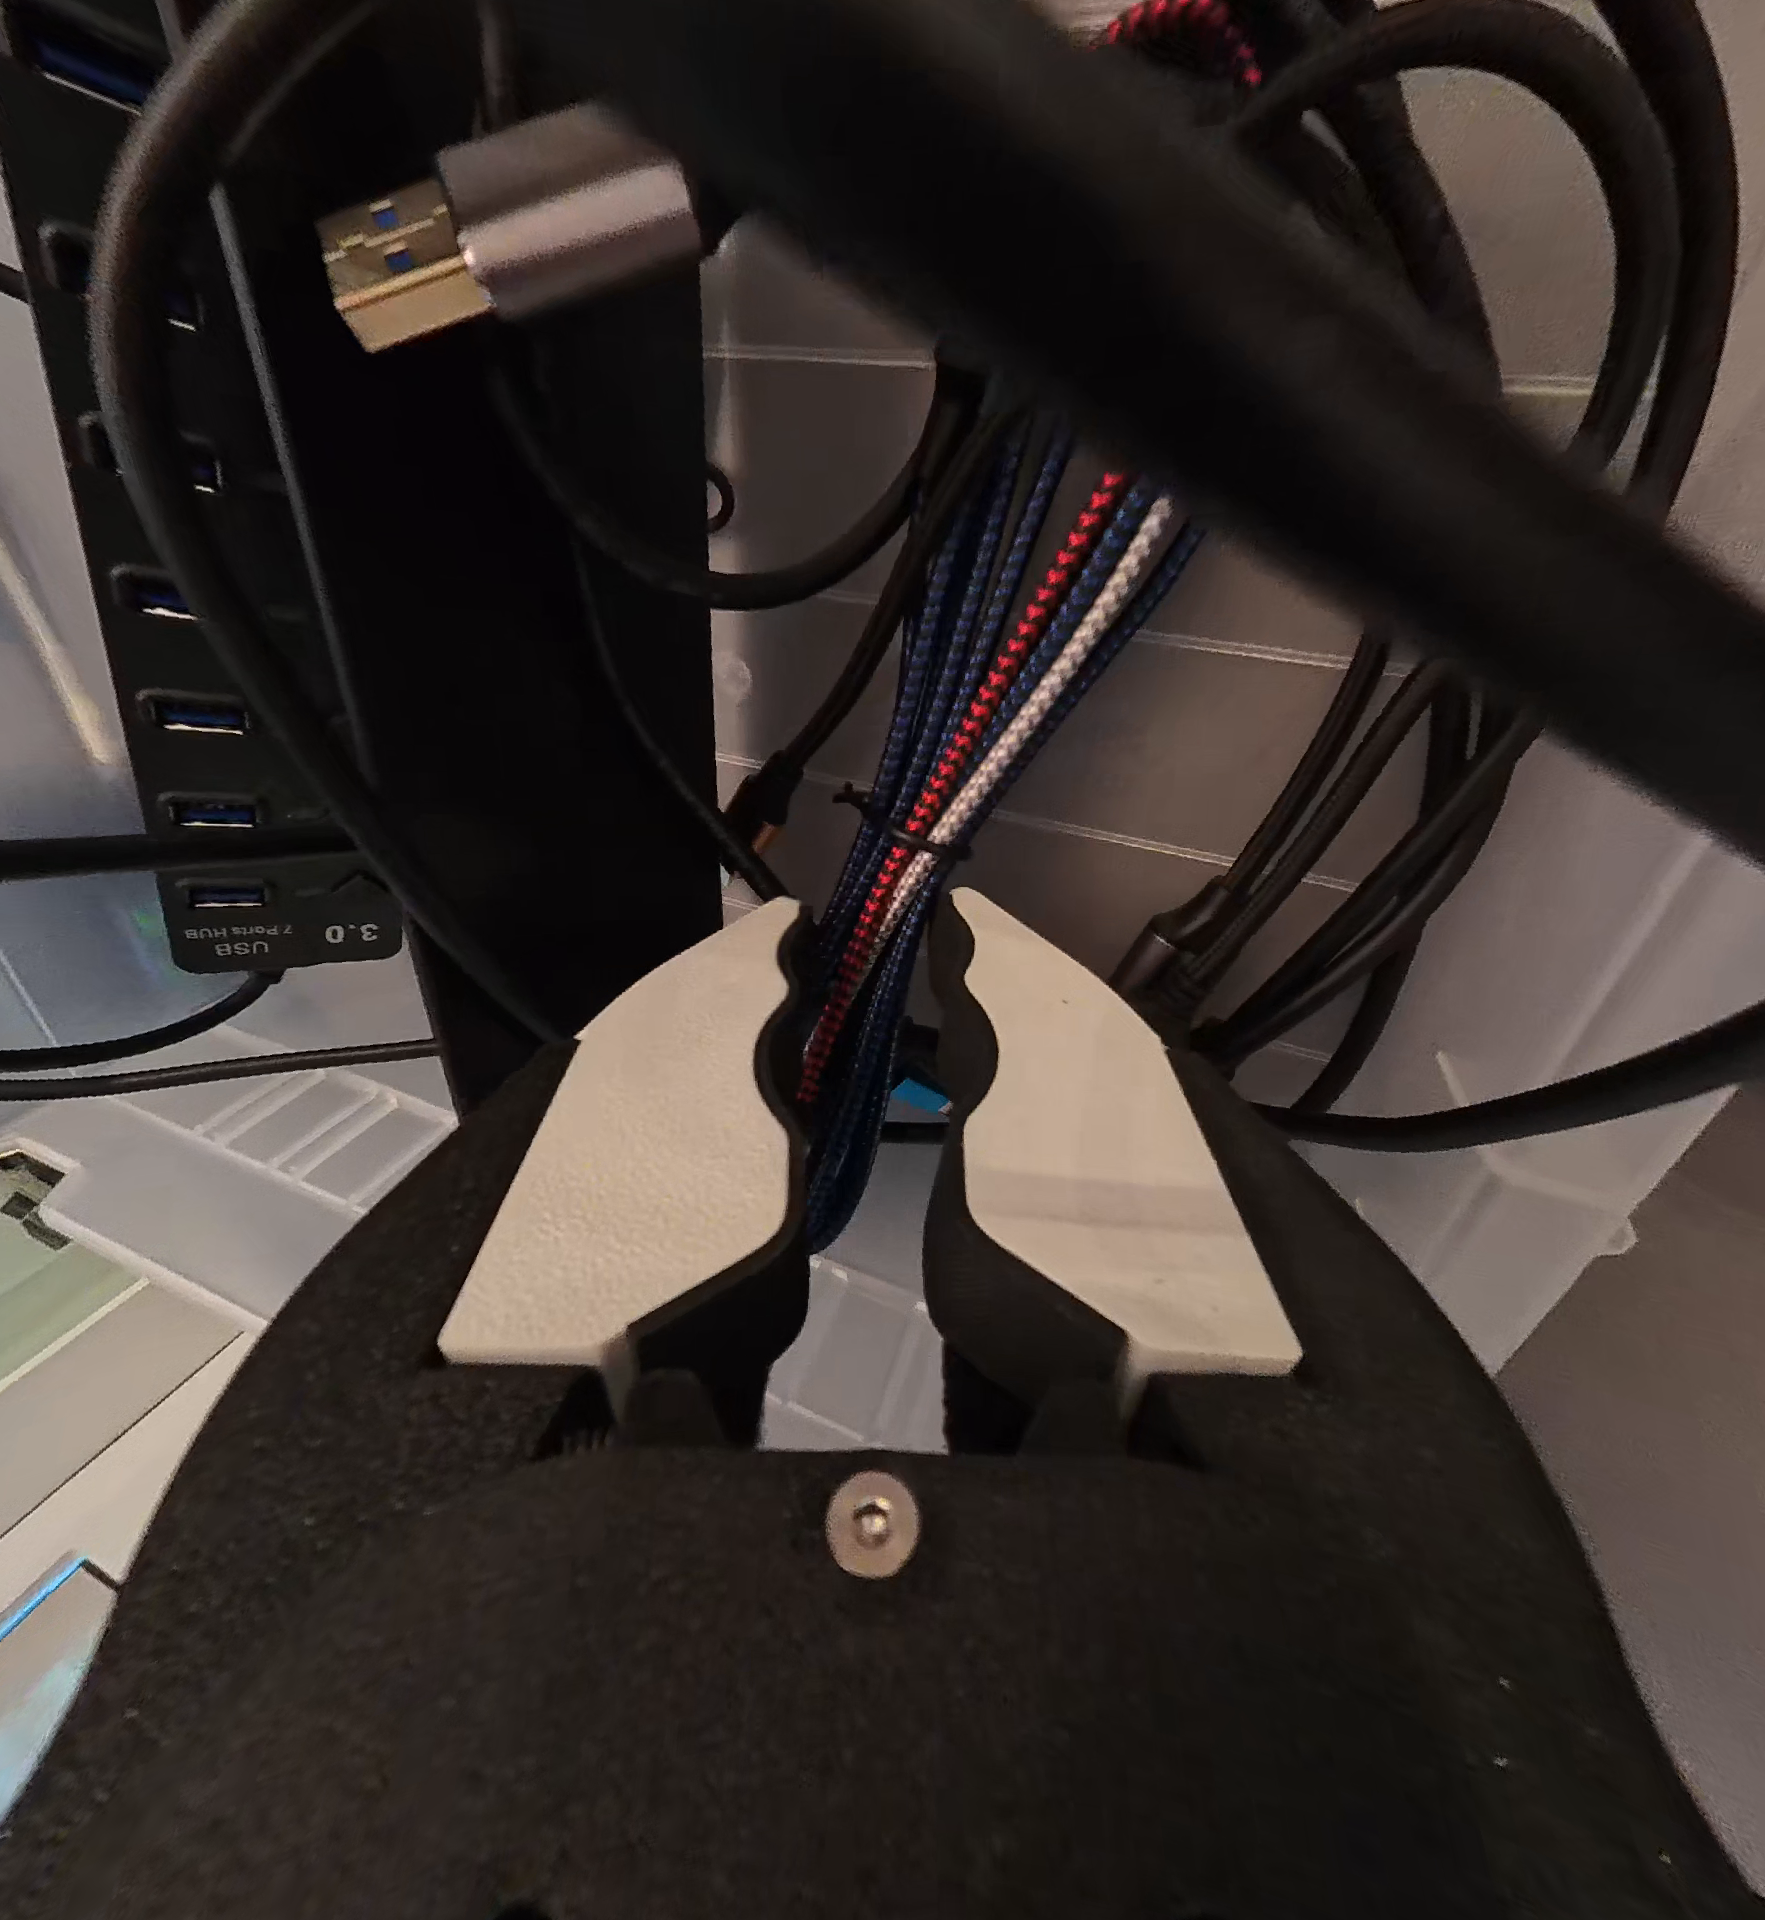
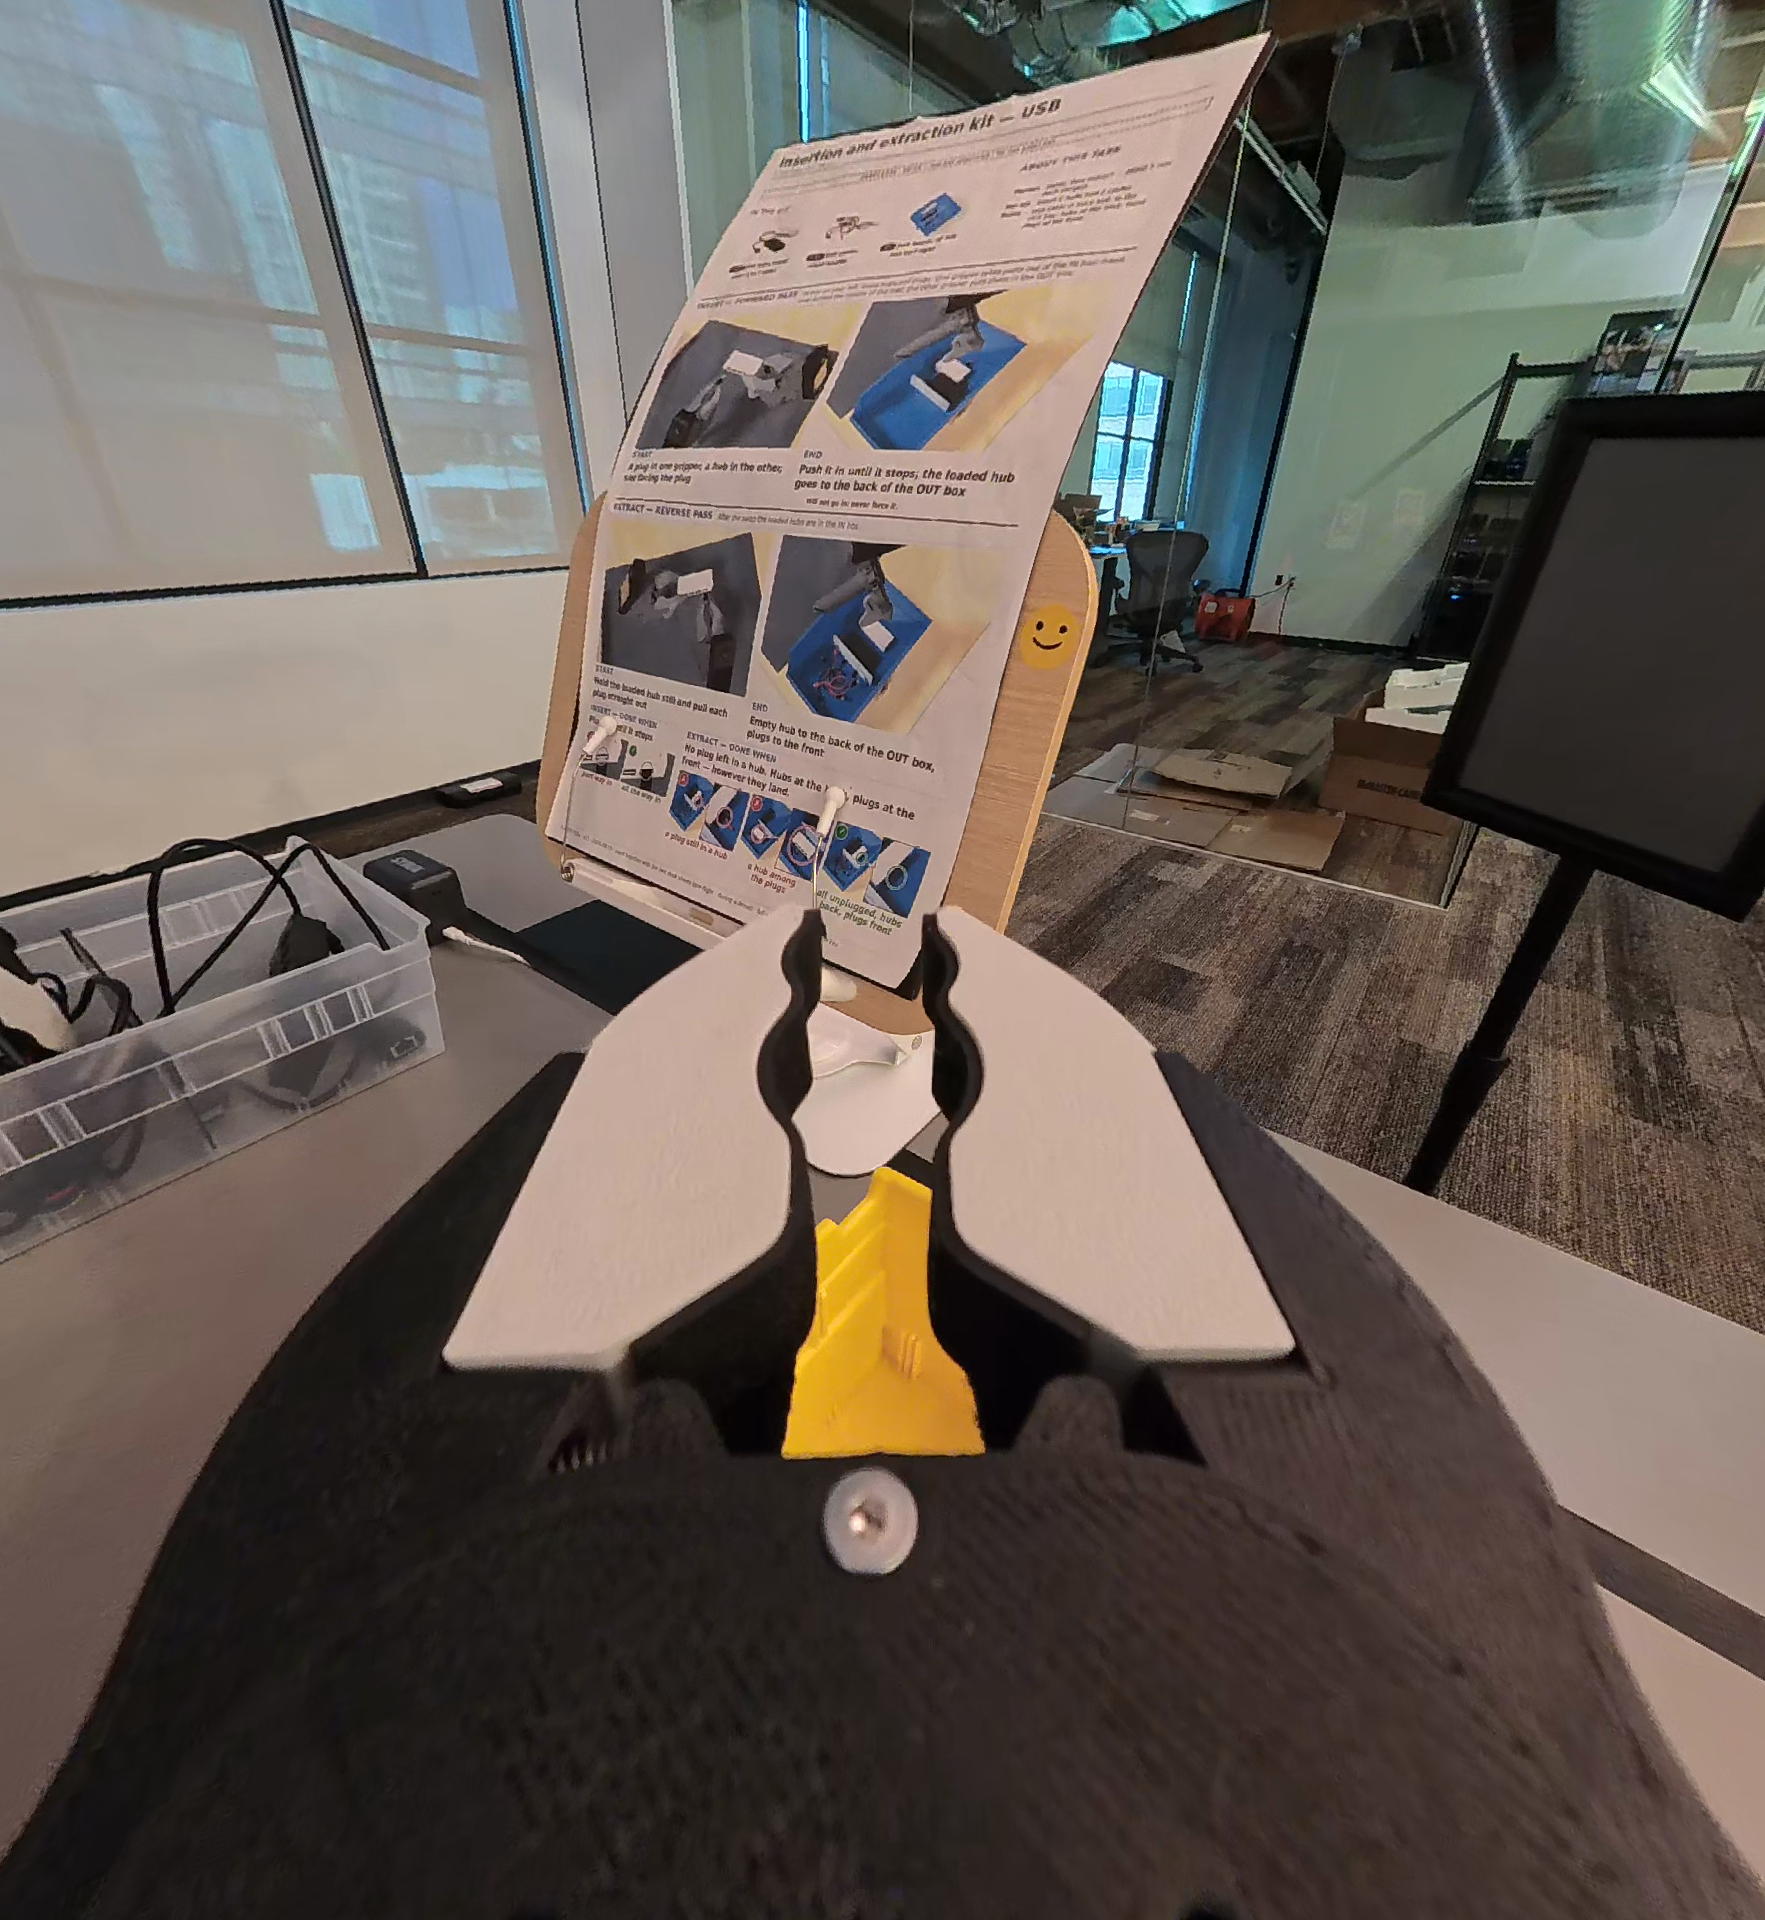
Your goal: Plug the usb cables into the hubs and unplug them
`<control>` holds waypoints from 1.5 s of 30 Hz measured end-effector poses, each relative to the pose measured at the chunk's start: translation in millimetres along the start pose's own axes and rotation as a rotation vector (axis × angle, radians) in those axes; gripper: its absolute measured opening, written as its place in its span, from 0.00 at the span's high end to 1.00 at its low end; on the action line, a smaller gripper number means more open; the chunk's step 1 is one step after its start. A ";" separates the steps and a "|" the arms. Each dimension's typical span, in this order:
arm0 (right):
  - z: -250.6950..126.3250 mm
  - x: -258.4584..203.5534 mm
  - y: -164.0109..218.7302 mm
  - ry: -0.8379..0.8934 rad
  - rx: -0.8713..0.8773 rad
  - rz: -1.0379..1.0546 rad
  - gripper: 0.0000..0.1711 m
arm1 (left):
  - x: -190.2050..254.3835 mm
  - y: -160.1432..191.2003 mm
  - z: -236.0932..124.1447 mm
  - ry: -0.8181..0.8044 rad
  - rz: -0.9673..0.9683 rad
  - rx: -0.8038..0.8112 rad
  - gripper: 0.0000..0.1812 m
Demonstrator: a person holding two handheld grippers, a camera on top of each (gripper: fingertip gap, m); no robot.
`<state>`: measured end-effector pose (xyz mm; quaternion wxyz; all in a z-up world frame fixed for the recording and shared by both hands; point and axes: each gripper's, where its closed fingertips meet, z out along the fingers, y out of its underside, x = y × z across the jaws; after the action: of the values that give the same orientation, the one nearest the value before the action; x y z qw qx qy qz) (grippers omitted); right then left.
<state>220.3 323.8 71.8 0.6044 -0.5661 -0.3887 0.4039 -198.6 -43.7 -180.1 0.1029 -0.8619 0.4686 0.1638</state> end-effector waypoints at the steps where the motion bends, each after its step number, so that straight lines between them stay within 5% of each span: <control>1: -0.6 0.0 -0.8 -0.002 0.005 0.004 0.89 | 0.2 -0.1 -0.8 0.000 -0.002 0.001 0.89; 13: -8.2 4.5 -6.9 -0.005 0.041 0.031 0.89 | -12.8 1.6 -43.0 0.003 -0.036 -0.053 0.93; 27: -19.1 6.0 -17.5 -0.020 0.094 0.058 0.89 | -28.7 30.7 -119.7 -0.054 0.063 -0.343 0.93; 36: -28.0 3.1 -27.5 -0.041 0.139 0.083 0.89 | -14.9 54.1 -131.6 -0.077 0.014 -0.399 0.93; 41: -24.0 -3.3 -27.3 -0.061 0.129 0.083 0.89 | -47.1 40.8 -181.9 -0.227 -0.015 -0.356 0.93; 45: -17.2 -13.7 -24.9 -0.083 0.101 0.064 0.89 | -80.0 -16.2 -229.8 -0.394 -0.051 -0.188 0.93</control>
<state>232.4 303.9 95.6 0.6025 -0.5298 -0.3742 0.4650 -182.8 -49.1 63.2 0.1159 -0.8307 0.4000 0.3693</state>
